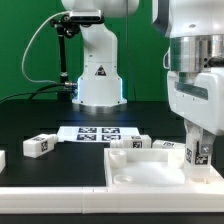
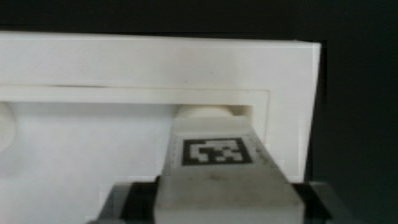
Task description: Assemble one leg
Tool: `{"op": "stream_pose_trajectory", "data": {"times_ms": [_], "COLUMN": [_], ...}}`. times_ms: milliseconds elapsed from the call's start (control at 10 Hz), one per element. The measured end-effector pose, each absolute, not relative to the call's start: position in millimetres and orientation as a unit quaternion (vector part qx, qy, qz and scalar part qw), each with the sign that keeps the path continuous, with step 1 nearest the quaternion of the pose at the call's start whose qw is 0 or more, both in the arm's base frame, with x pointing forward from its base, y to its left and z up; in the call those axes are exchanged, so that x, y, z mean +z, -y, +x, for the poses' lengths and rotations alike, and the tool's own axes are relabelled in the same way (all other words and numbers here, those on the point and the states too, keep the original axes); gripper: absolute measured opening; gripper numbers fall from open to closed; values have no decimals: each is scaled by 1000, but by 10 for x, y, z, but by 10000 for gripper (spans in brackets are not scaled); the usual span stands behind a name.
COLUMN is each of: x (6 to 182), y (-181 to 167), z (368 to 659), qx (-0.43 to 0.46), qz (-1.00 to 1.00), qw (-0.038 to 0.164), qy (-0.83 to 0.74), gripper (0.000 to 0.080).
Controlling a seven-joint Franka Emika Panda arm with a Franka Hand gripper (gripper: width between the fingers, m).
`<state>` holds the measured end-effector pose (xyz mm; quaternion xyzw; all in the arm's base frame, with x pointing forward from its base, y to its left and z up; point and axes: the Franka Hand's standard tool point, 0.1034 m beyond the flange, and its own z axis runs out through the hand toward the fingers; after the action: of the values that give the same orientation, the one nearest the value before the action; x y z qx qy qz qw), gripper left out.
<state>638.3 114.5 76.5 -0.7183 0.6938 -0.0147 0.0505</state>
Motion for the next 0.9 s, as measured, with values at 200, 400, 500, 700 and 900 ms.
{"op": "stream_pose_trajectory", "data": {"times_ms": [200,400,500,700,900], "x": [761,734,729,711,716], "y": [-1142,-1102,-1121,-1124,-1098], "z": [6381,6362,6345,6334,6351], "qx": [-17,-22,-21,-32,-40], "qz": [-748,-870,-908,-927,-966], "qw": [49,43,42,42,35], "qy": [-661,-491,-417,-372,-253], "gripper": [368,548,619,644,648]}}
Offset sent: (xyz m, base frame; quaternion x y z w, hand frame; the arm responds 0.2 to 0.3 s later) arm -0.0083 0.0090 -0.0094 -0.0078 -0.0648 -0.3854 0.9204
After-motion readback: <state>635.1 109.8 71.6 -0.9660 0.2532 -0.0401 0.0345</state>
